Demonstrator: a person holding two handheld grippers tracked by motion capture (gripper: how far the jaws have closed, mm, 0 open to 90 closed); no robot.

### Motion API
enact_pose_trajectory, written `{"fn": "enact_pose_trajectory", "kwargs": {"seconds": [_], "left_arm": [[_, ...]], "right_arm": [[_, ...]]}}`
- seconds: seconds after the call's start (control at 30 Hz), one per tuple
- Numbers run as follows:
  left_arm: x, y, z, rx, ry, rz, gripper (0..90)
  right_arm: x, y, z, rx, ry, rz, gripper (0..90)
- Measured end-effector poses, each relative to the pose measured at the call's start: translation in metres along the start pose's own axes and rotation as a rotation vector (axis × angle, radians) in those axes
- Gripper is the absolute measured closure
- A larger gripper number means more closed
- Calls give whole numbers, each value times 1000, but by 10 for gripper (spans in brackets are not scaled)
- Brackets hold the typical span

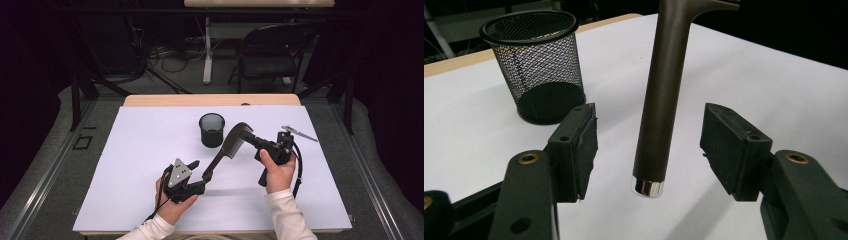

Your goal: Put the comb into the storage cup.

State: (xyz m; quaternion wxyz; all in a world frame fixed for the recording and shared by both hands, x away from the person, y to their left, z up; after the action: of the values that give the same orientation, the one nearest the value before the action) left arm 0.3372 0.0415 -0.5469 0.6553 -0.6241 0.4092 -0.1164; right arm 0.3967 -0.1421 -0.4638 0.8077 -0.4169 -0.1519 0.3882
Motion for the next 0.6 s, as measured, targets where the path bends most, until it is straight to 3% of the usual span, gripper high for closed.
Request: {"fn": "enact_pose_trajectory", "kwargs": {"seconds": [0.17,0.37,0.6], "left_arm": [[-1,-4,3,-23,12,-11,373],[-1,-8,5,0,25,-30,373],[6,-6,9,31,31,25,369]], "right_arm": [[-4,-4,-1,-13,16,-17,883],[-8,-8,-3,-20,27,-35,883],[-14,-14,-5,-25,38,-64,883]]}}
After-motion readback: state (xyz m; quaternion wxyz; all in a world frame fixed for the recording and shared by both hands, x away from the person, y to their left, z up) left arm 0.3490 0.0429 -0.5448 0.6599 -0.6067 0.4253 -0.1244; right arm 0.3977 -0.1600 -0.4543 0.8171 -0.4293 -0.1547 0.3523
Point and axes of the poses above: each handheld gripper's, and its own axes: x roughly forward along the jaws, y roughly out of its underside, z roughly to its left, the point moved 8 cm from there along x, roughly forward along the jaws, and after that the axes turned 4 degrees about -x, right-handed, at the moved point
